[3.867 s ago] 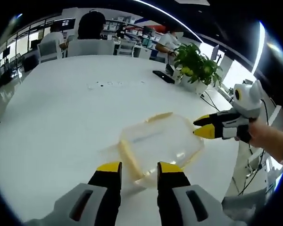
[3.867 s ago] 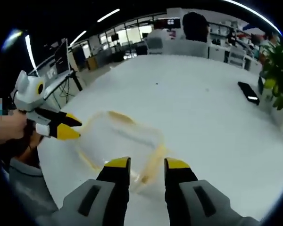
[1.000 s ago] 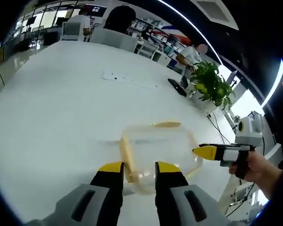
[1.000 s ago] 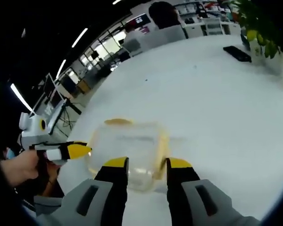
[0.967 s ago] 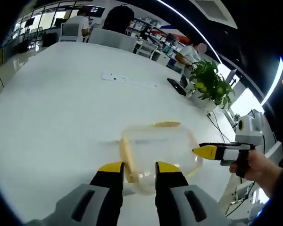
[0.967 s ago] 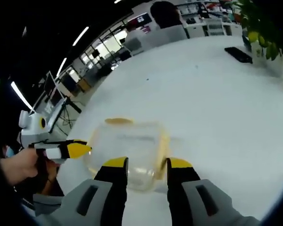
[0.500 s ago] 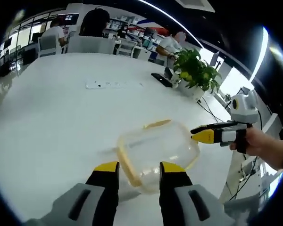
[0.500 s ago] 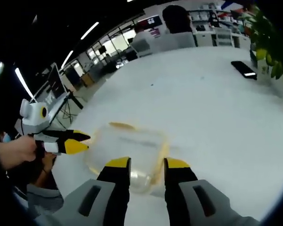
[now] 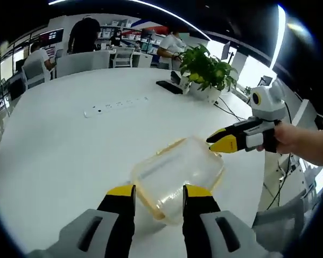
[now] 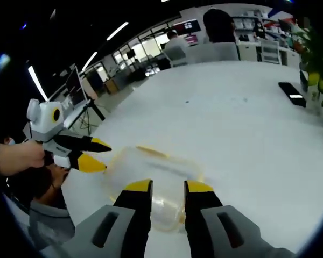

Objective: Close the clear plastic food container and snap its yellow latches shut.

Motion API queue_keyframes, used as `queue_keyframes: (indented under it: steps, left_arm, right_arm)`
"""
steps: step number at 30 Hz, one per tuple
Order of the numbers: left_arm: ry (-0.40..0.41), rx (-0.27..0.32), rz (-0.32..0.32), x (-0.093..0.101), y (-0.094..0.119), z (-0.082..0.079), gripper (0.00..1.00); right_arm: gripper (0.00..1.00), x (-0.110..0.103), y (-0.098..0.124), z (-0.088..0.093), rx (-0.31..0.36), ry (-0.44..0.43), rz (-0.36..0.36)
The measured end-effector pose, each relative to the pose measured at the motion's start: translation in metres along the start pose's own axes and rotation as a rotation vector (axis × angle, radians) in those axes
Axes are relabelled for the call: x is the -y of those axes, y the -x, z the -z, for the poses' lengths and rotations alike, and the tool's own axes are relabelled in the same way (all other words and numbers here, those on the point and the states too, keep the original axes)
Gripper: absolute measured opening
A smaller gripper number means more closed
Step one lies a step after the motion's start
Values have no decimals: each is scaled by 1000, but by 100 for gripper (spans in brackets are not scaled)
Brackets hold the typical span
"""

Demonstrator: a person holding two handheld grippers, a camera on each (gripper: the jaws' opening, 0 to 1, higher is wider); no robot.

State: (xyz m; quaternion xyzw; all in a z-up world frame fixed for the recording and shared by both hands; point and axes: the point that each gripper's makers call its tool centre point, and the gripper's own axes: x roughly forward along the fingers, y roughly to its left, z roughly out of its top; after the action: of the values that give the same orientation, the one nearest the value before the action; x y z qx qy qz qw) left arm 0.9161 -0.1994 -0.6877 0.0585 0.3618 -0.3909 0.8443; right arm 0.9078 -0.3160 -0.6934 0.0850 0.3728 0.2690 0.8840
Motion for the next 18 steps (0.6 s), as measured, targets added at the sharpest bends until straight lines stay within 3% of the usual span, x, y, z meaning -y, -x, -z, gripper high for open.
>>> queue_keyframes:
  steps: [3,10,14,18]
  left_arm:
    - [-79,-18,27,6,-4,-2,27]
    - [-155,-33,41,14,-11,-6,26]
    - [-180,-32,94,24,-16,-10,25]
    - [-272,-63,141,32,-21,-9,25]
  right_arm:
    - [19,-2,-4,-2,-14,49,-20]
    - [14,-1,-9,-8,-38,115,-42]
    - [14,-5,-14,-9,-56,151,-76]
    - [13,-10,-19,-9,-66,217,-113]
